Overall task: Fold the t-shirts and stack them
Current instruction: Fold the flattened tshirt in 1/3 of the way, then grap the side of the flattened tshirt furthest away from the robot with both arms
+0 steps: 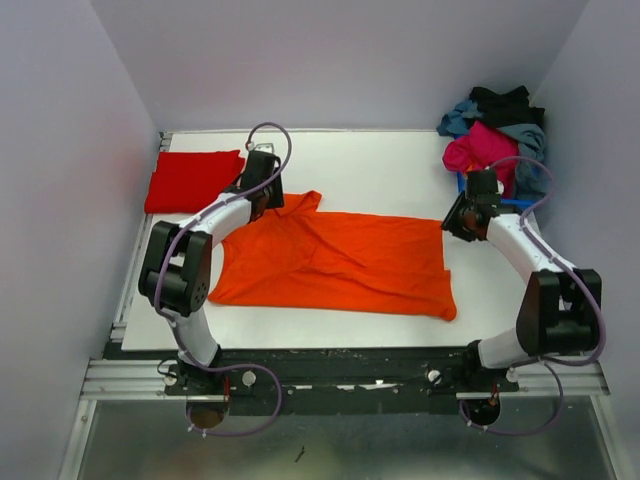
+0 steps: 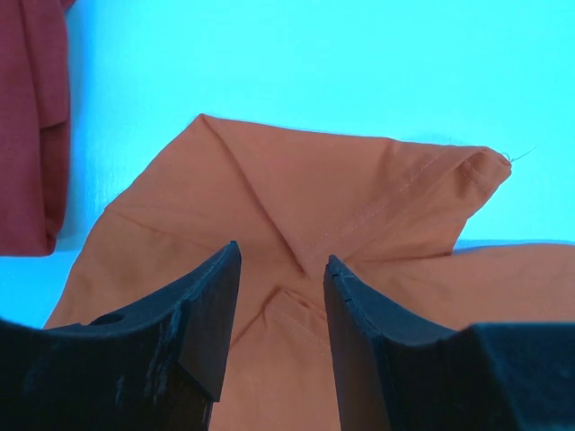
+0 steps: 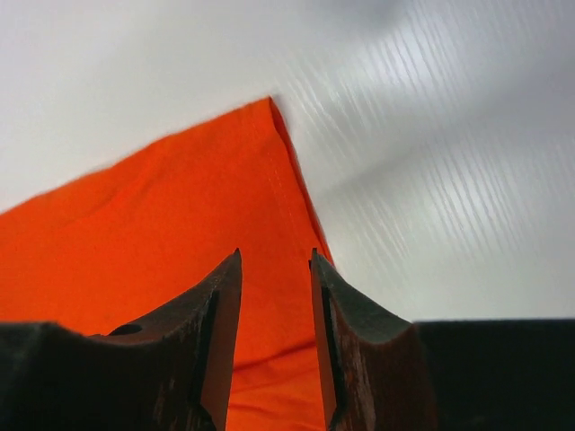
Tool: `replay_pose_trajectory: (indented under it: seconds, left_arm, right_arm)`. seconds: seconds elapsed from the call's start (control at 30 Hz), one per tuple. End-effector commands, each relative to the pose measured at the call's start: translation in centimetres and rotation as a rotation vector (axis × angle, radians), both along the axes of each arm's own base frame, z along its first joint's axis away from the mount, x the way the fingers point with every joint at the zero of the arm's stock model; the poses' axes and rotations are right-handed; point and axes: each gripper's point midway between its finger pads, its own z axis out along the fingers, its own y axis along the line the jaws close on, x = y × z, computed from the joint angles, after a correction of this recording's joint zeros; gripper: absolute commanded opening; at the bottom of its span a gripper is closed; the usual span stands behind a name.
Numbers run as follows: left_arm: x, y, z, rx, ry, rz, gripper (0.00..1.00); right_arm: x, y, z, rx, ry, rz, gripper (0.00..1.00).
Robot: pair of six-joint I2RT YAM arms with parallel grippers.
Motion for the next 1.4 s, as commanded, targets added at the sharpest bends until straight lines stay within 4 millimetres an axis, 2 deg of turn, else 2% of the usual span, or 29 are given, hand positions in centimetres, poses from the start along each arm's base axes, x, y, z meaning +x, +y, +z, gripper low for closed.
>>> replay_pose_trajectory:
  seconds: [0.0, 0.13, 0.33, 0.47, 0.57, 0.8, 0.93, 1.07, 1.37]
  left_arm:
    - [0.4, -1.1, -0.4, -0.021, 0.032, -0.025, 0.55]
    - [0.6, -1.0, -0.4, -0.010, 0.027, -0.028, 0.56]
    - [0.8, -0.9, -0.7, 0.003, 0.036, -0.030, 0.55]
    - [0.8, -0.8, -1.1, 0.013, 0.044, -0.033, 0.55]
    - [0.9, -1.0, -1.4, 0.014, 0.050, -0.038, 0.55]
    - [1.0, -1.1, -1.9, 0.015, 0.072, -0.042, 0.55]
    - [1.2, -1.2, -2.4, 0.016, 0.091, -0.049, 0.55]
    - [1.4, -1.7, -2.6, 0.002, 0.101, -0.057, 0.56]
    - [1.7, -2.2, -3.8, -0.009, 0.149, -0.059, 0.58]
  right_arm:
    - [3.1, 0.3, -0.7, -0.007, -0.017, 0.037, 0.44]
    - [4.6, -0.2, -2.3, -0.041, 0.033, 0.031, 0.44]
    - [6.6, 0.4, -4.5, -0.009, 0.101, 0.031, 0.38]
    - [7.2, -0.1, -5.9, -0.031, 0.142, 0.007, 0.38]
    - [7.4, -0.6, -6.1, -0.058, 0.166, -0.007, 0.38]
    - [7.9, -0.4, -6.6, -0.057, 0.201, 0.009, 0.38]
    - [7.6, -0.4, -6.6, -0.058, 0.203, 0.011, 0.26]
    - [7.2, -0.4, -6.7, -0.057, 0.202, 0.011, 0.02]
    - [7.0, -0.7, -5.3, -0.065, 0.128, 0.001, 0.01]
